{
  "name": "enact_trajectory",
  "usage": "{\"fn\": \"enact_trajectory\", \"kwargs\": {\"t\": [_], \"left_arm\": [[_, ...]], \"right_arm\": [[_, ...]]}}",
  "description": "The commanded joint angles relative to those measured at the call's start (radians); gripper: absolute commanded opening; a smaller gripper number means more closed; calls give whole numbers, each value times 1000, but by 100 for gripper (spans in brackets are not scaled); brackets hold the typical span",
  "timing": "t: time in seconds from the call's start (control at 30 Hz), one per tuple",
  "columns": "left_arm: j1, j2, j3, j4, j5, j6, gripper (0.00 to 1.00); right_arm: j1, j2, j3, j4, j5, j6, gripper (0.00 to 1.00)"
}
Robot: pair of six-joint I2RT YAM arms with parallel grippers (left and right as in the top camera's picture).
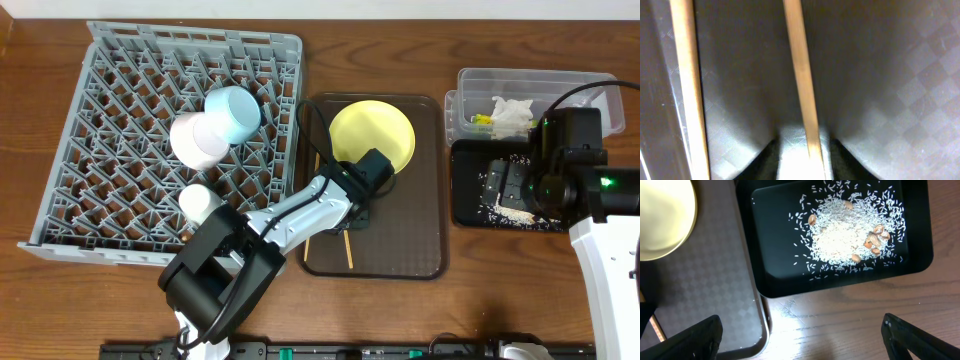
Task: Sort waste into correct bins and load items into the dishwasher
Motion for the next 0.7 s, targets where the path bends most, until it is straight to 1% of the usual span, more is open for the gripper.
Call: {"fn": "enact_trajectory", "kwargs": {"t": [0.0,0.03,0.13,0.27,0.4,0.53,0.67], "left_arm": [[4,42,-11,-23,-4,45,20],[5,38,-11,-28,-5,49,15],[5,17,-10,-37,-12,49,6],[5,-24,-10,-35,-42,50,6],[5,-77,-10,-41,-72,83,6],[12,-156,-6,-56,-72,95,6],[39,-261,0,-80,-72,137,6]], "right_arm": [[-10,-8,13,-1,-4,0,99],[-10,-8,13,0,-4,0,99],[-10,-8,13,-1,-4,0,99],[-10,-8,13,-1,-5,0,99],[-10,-8,13,-1,-5,0,99],[-10,-8,13,-2,-4,0,99],[-10,-8,13,-4,-5,0,99]]}}
